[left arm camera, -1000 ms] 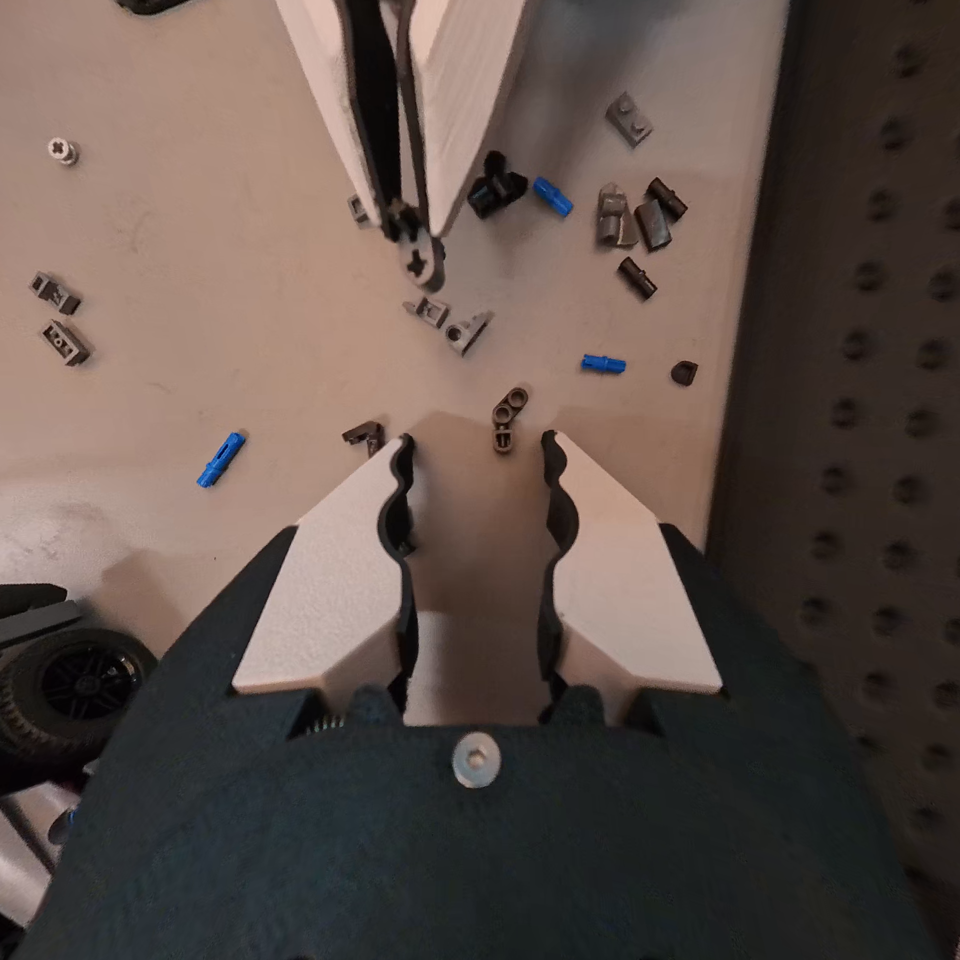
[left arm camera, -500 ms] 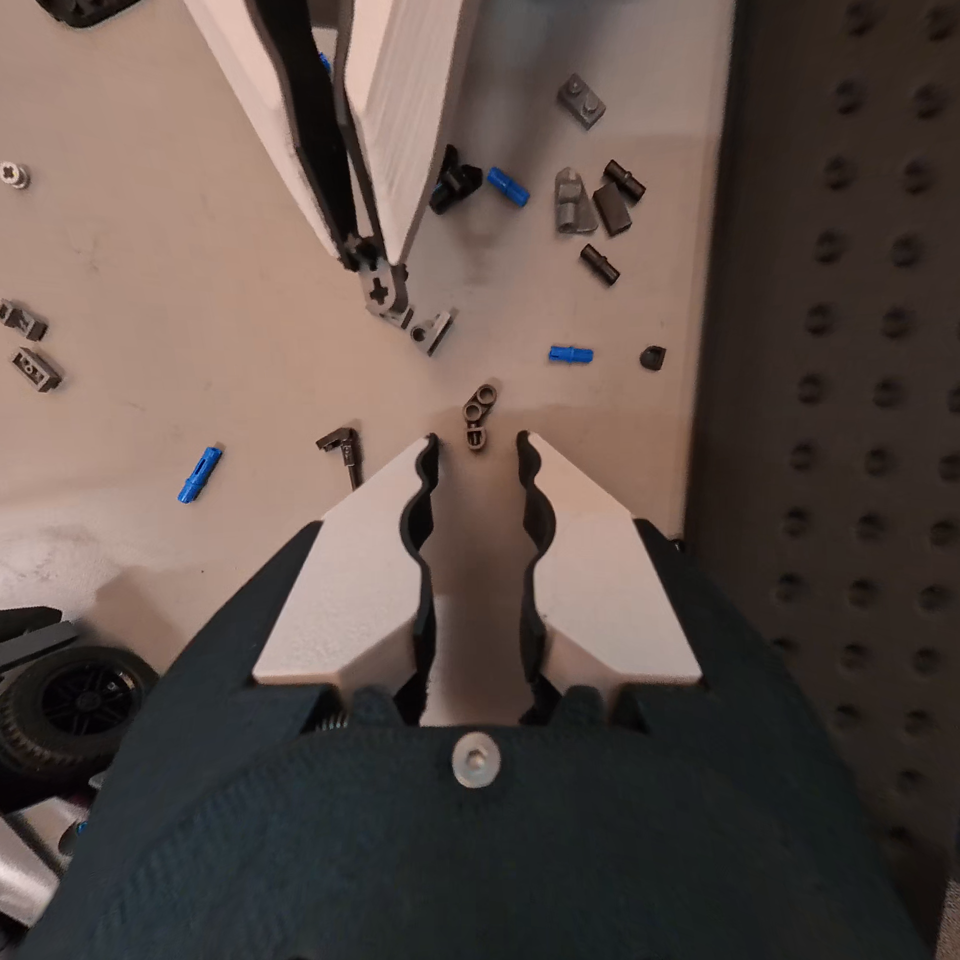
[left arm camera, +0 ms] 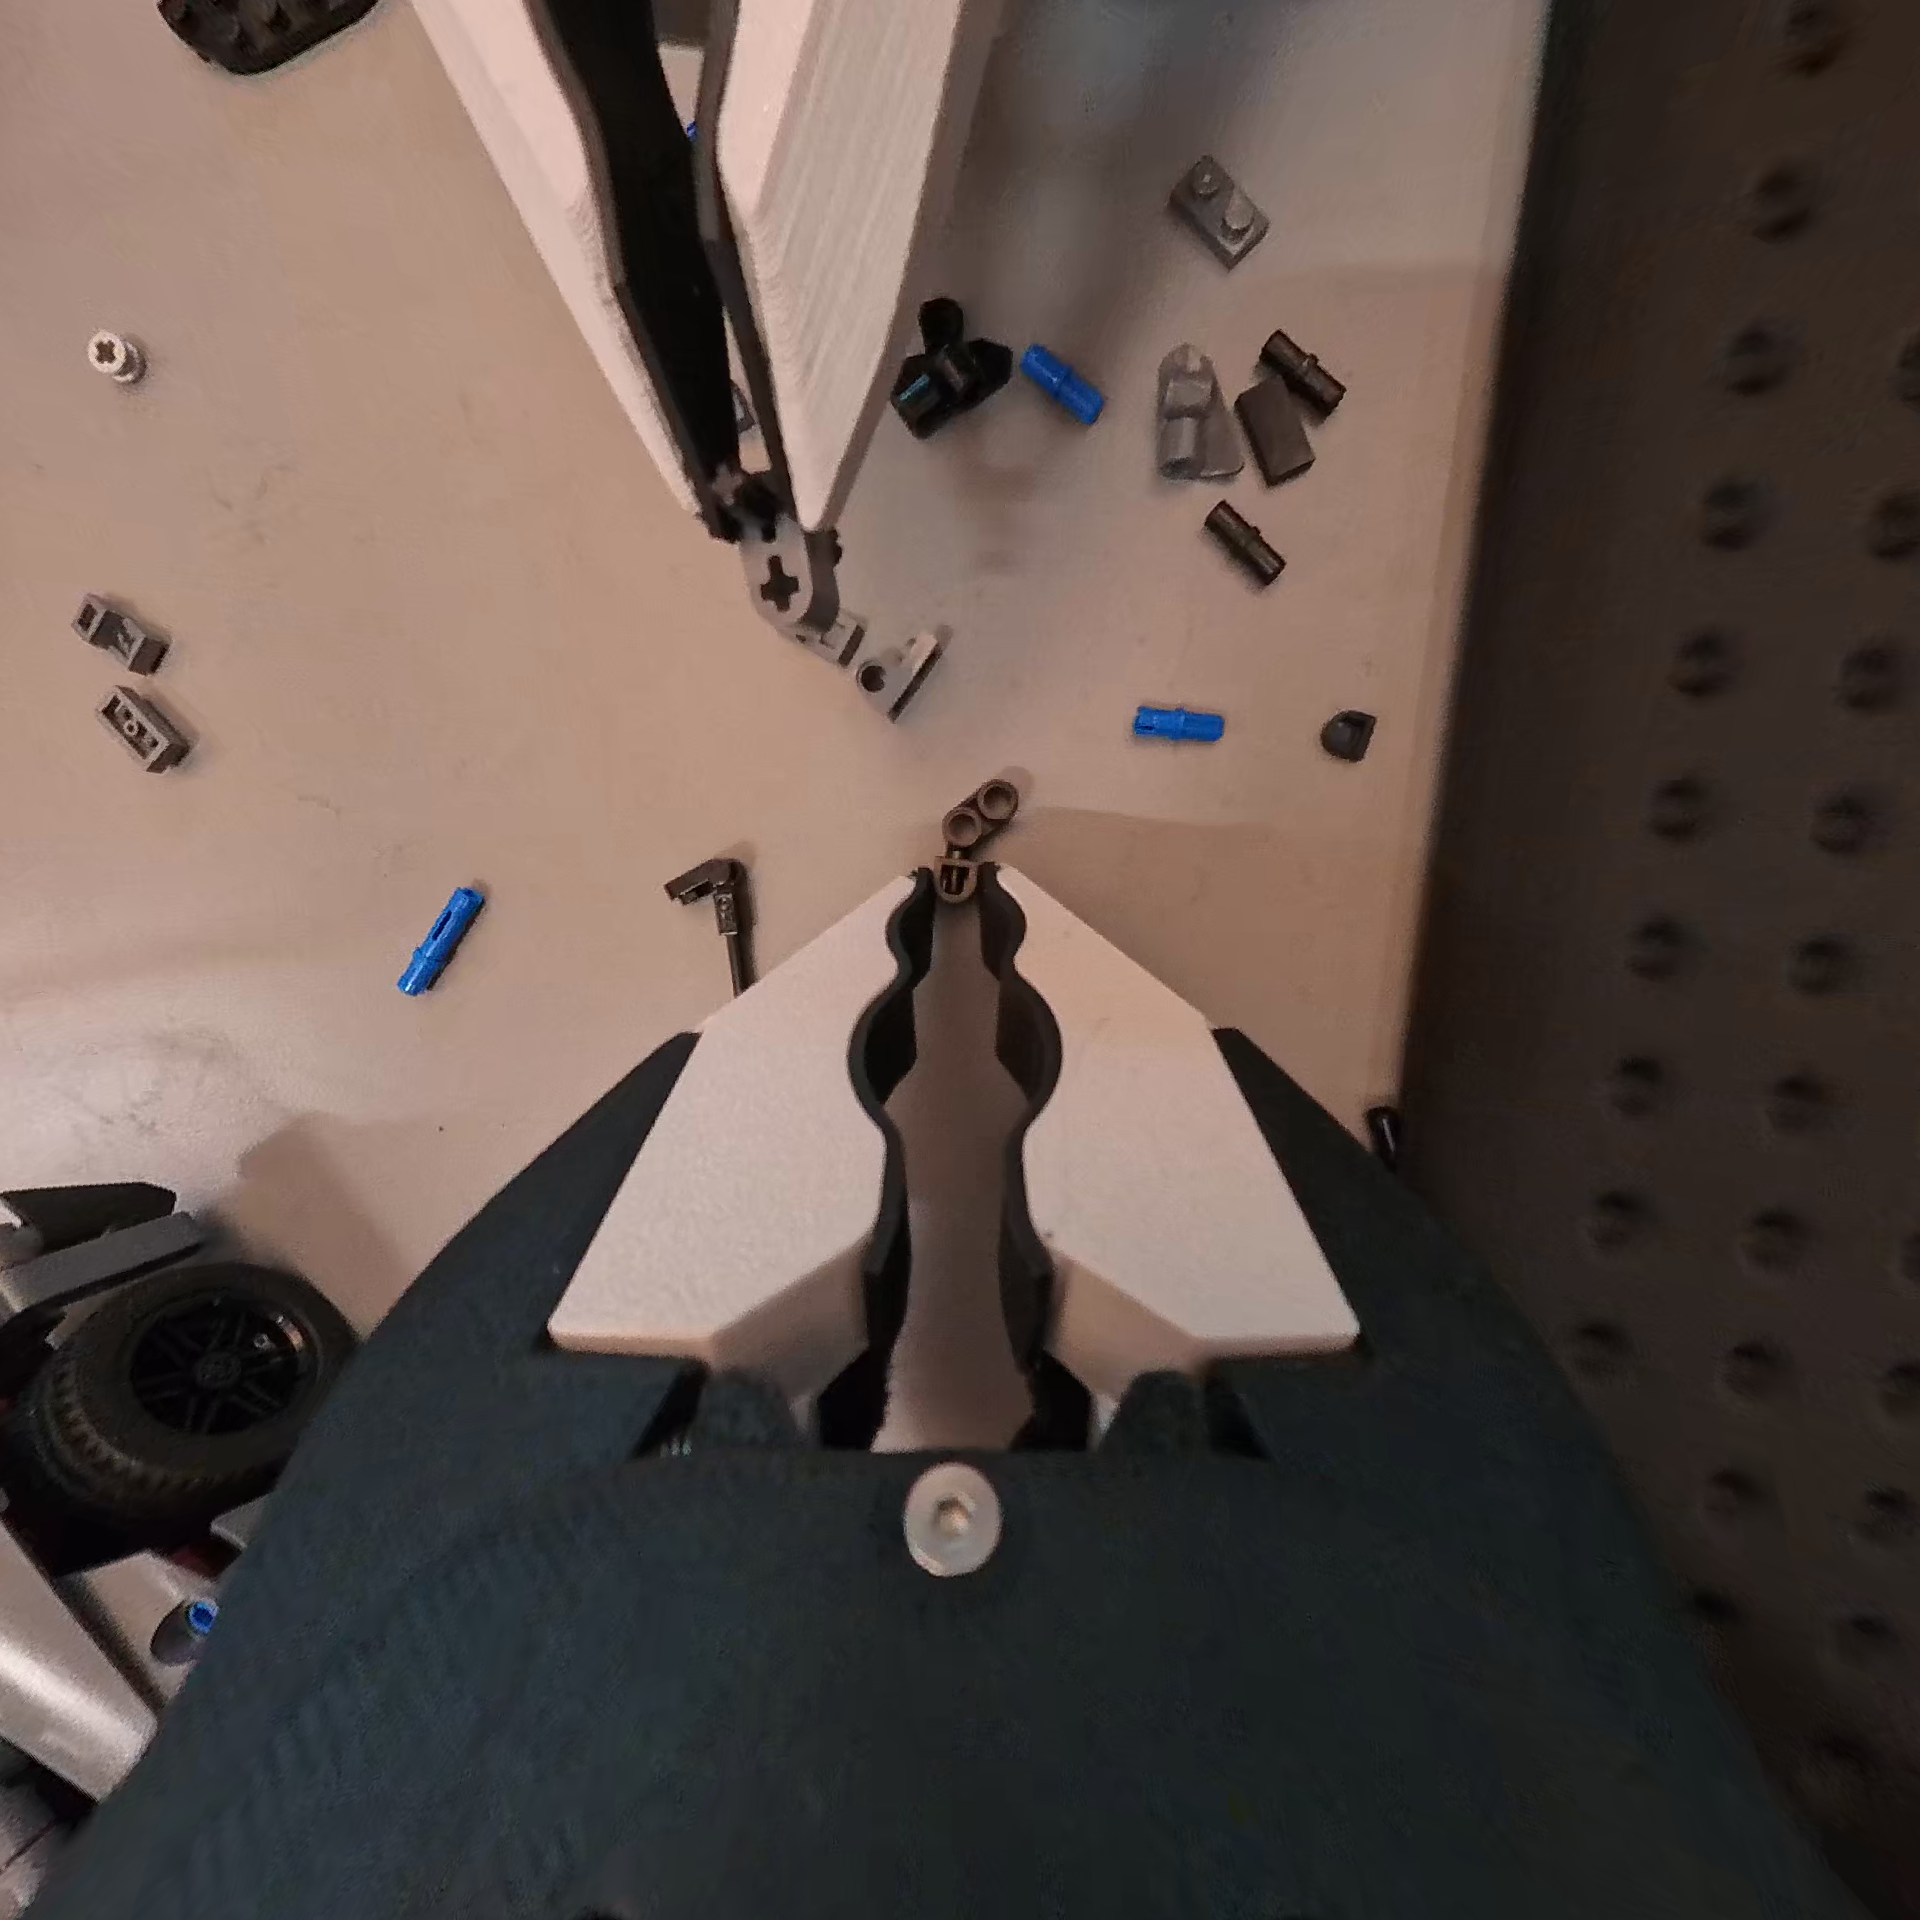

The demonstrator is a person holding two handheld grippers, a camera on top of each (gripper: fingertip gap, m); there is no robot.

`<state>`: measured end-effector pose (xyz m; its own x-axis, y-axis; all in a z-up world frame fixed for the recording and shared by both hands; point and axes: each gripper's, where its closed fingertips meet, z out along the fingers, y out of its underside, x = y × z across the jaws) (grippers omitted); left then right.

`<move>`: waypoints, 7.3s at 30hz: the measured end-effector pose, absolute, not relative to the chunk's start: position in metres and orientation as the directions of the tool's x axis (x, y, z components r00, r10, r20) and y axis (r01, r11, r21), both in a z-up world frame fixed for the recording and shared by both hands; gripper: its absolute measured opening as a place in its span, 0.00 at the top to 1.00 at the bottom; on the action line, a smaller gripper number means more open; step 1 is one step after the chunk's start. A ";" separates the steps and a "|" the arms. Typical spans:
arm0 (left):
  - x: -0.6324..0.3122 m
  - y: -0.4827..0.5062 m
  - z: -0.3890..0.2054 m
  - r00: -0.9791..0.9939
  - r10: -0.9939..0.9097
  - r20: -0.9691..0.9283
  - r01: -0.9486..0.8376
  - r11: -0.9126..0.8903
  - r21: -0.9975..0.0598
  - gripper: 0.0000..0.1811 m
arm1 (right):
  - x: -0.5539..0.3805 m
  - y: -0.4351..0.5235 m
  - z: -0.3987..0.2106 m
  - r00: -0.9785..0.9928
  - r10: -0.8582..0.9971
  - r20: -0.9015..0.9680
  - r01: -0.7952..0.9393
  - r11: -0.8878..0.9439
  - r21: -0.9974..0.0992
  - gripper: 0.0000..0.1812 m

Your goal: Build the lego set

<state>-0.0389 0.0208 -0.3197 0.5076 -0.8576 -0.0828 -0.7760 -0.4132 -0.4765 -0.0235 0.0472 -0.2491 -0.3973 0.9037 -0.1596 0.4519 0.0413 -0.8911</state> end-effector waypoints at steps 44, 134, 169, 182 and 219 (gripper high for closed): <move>-0.039 0.021 -0.320 0.538 -0.842 -0.048 -0.748 -0.450 -0.489 0.97 | -0.023 0.050 -0.246 -0.388 0.908 -0.160 0.442 0.031 -0.897 0.98; -0.028 0.024 -0.310 0.528 -0.848 -0.040 -0.723 -0.425 -0.545 0.97 | -0.031 0.025 -0.295 -0.466 0.883 0.065 0.545 0.344 -0.765 0.99; -0.024 0.024 -0.312 0.520 -0.850 -0.086 -0.778 -0.430 -0.458 0.97 | -0.022 0.027 -0.297 -0.452 0.892 0.007 0.599 0.309 -0.738 0.99; -0.025 0.025 -0.313 0.499 -0.859 -0.114 -0.803 -0.409 -0.434 0.97 | -0.025 0.025 -0.302 -0.467 0.883 0.048 0.594 0.354 -0.722 0.98; -0.029 0.024 -0.313 0.514 -0.855 -0.072 -0.798 -0.446 -0.404 0.97 | -0.028 0.024 -0.317 -0.466 0.883 0.064 0.632 0.382 -0.674 0.98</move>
